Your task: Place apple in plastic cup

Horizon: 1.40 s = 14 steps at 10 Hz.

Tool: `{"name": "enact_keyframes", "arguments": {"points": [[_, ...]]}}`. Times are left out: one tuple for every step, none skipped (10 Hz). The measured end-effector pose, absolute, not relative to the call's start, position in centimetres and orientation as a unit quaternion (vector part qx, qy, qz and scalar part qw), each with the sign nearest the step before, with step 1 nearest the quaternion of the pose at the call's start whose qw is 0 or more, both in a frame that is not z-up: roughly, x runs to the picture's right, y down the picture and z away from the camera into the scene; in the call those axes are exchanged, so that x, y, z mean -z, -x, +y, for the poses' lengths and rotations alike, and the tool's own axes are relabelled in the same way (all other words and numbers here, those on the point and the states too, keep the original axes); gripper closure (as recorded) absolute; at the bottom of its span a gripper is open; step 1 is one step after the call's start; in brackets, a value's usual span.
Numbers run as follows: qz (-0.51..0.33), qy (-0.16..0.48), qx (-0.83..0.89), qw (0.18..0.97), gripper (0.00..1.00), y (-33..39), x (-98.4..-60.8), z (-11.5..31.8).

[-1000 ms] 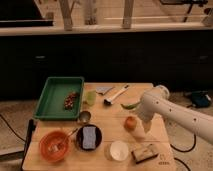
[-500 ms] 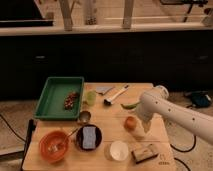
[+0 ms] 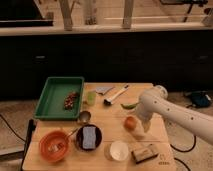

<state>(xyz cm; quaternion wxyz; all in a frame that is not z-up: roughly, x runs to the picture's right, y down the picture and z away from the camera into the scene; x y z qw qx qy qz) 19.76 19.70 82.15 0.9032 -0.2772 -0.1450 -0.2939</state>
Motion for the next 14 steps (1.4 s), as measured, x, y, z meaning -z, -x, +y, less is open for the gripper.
{"name": "enact_keyframes", "arguments": {"points": [[-0.146, 0.278, 0.298, 0.901, 0.20, -19.72, -82.17, 19.73], [-0.148, 0.280, 0.302, 0.899, 0.20, -19.62, -82.20, 19.81], [-0.149, 0.280, 0.307, 0.897, 0.20, -19.47, -82.26, 19.82], [-0.150, 0.281, 0.312, 0.895, 0.20, -19.43, -82.28, 19.85], [-0.151, 0.282, 0.315, 0.893, 0.20, -19.49, -82.29, 19.98], [-0.152, 0.282, 0.319, 0.892, 0.20, -19.48, -82.29, 19.97], [-0.153, 0.282, 0.322, 0.891, 0.20, -19.43, -82.30, 19.98], [-0.156, 0.283, 0.326, 0.889, 0.20, -19.35, -82.33, 20.03], [-0.157, 0.283, 0.330, 0.887, 0.20, -19.32, -82.31, 20.10], [-0.157, 0.283, 0.333, 0.886, 0.20, -19.32, -82.29, 20.16], [-0.159, 0.284, 0.336, 0.884, 0.20, -19.36, -82.27, 20.20], [-0.160, 0.284, 0.339, 0.883, 0.20, -19.35, -82.25, 20.23], [-0.161, 0.284, 0.342, 0.881, 0.20, -19.35, -82.23, 20.27], [-0.163, 0.284, 0.345, 0.880, 0.20, -19.36, -82.21, 20.32]]}}
